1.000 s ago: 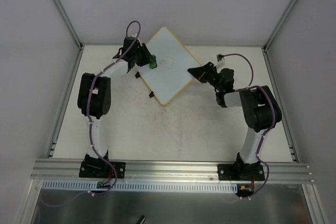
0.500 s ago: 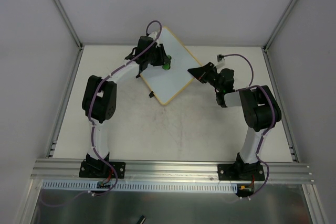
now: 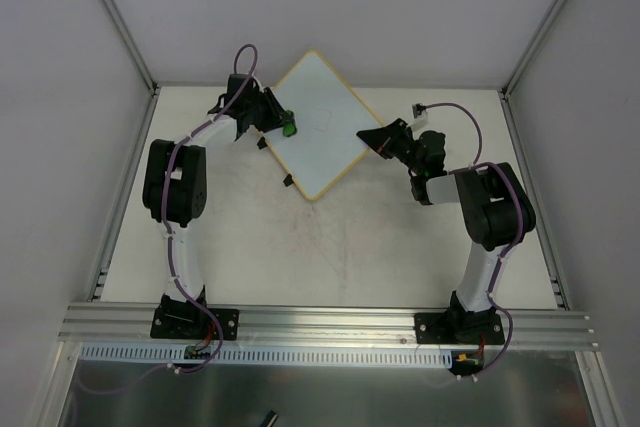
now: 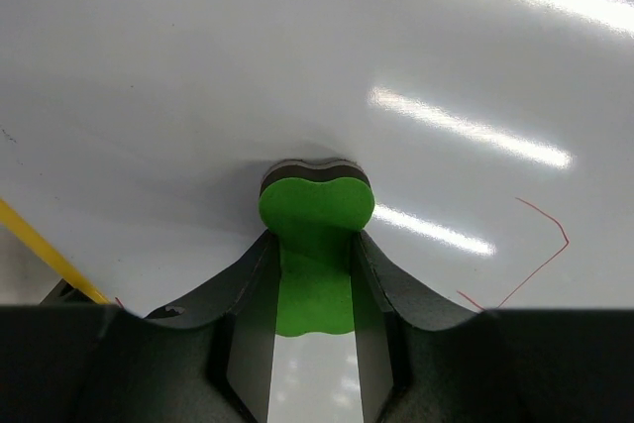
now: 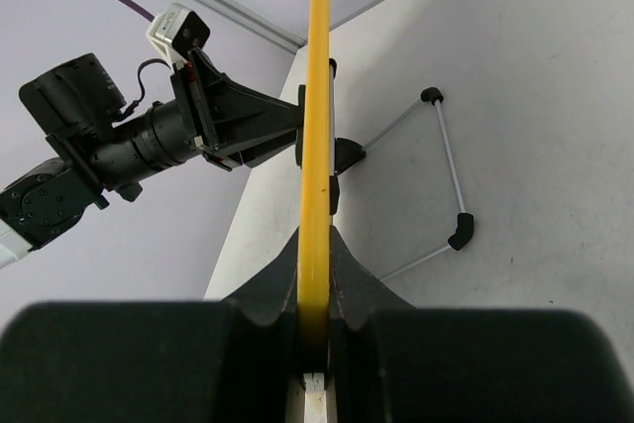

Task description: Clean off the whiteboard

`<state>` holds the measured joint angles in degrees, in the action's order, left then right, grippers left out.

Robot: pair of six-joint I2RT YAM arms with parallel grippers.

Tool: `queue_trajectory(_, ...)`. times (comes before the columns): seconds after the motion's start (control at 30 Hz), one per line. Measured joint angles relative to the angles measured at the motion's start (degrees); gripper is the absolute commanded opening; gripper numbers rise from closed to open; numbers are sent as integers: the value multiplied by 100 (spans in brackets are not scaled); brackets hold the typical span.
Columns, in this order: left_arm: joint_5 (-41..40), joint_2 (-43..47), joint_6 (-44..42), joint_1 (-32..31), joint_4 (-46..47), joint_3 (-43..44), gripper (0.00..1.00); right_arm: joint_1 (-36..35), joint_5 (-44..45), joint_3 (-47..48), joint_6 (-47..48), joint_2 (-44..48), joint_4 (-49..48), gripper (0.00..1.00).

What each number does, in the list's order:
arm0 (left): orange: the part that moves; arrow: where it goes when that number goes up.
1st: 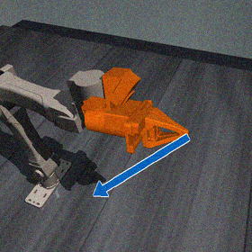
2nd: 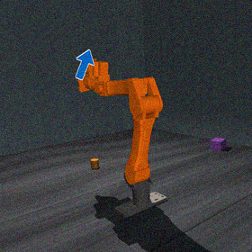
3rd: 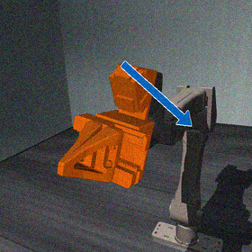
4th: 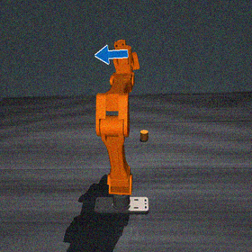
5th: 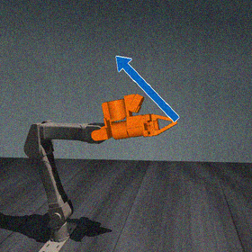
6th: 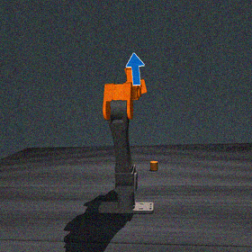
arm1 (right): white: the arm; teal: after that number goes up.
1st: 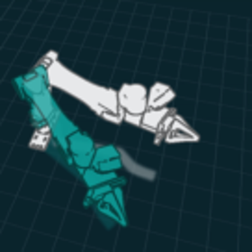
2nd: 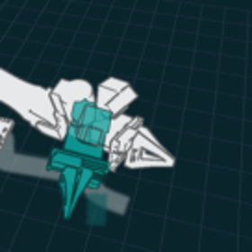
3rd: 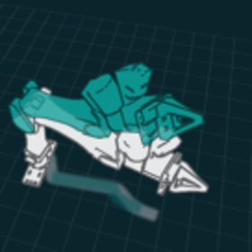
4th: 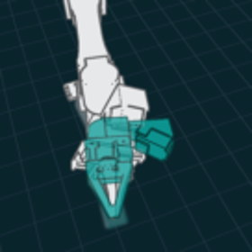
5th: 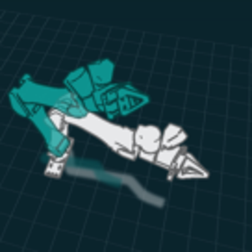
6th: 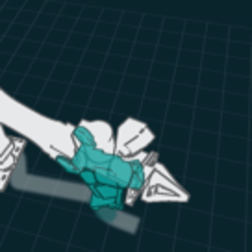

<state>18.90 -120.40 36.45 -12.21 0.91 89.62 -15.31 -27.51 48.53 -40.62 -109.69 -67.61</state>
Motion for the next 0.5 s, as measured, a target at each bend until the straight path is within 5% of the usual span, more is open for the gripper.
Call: queue_trajectory(0.5,-721,4,-442,-293,-350,240,0,-4,9,0,-2,0,-9,0)
